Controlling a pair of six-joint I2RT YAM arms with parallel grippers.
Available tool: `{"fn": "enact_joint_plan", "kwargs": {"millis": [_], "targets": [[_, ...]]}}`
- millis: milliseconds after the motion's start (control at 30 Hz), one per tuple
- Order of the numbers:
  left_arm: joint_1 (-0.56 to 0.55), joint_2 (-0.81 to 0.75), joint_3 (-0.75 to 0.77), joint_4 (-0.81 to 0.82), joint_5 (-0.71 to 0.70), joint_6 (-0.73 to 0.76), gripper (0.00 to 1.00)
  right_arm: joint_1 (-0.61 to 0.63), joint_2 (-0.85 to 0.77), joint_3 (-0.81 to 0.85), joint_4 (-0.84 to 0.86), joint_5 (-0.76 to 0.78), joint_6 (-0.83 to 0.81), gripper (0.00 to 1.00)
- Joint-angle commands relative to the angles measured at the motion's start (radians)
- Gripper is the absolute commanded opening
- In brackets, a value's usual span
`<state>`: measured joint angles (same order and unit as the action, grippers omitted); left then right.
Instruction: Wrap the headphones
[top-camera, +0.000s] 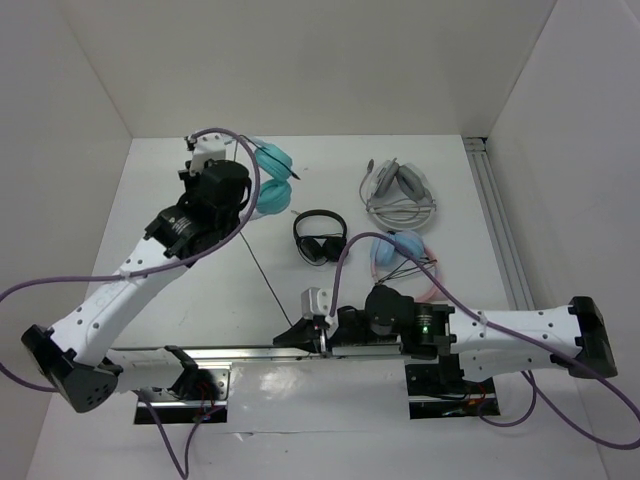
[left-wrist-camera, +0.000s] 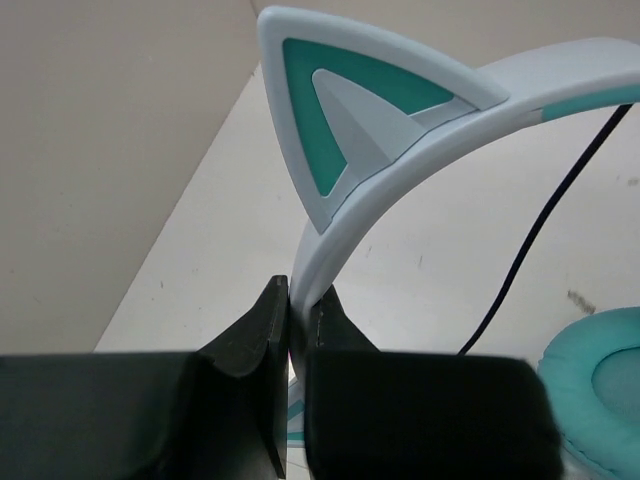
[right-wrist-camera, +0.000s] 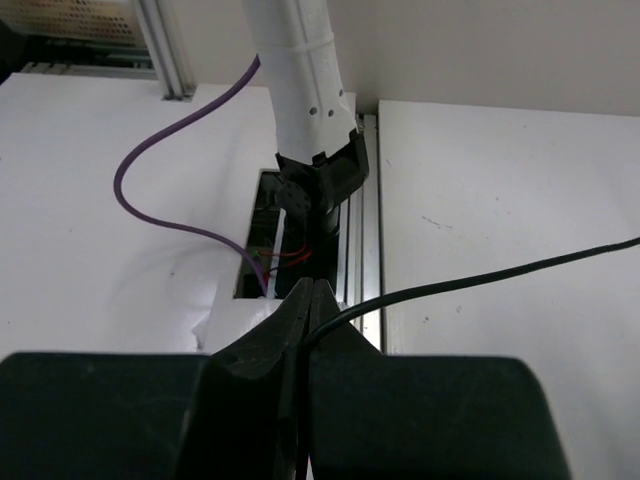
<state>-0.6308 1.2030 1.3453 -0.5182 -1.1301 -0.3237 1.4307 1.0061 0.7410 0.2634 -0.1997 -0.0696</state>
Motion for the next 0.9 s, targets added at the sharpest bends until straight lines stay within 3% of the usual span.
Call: {"fn": "enact_joint_plan", "kwargs": {"millis": [0, 133, 200, 533, 867], "targets": [[0.054, 0.064, 0.084, -0.137, 0.136, -0.107, 0.00, 0.025, -0.050, 0.089, -0.088, 0.057, -0.047, 0.00], [0.063, 0.057, 0.054, -0.177, 0.384, -0.008, 0.00, 0.025, -0.050, 0.208, -0.251, 0.172, -0.120, 0.00], [0.045, 0.006, 0.029, -0.187, 0.420, 0.020, 0.00, 0.025, -0.037, 0.256, -0.359, 0.221, -0.145, 0.00], [-0.162, -0.112, -0.144, -0.341, 0.489, 0.083, 0.00, 0.025, -0.027, 0.406, -0.552, 0.511, -0.254, 0.00], [-0.377, -0.079, -0.167, -0.451, 0.570, 0.038, 0.00, 0.014, -0.006, 0.485, -0.553, 0.710, -0.374, 0.00]]}}
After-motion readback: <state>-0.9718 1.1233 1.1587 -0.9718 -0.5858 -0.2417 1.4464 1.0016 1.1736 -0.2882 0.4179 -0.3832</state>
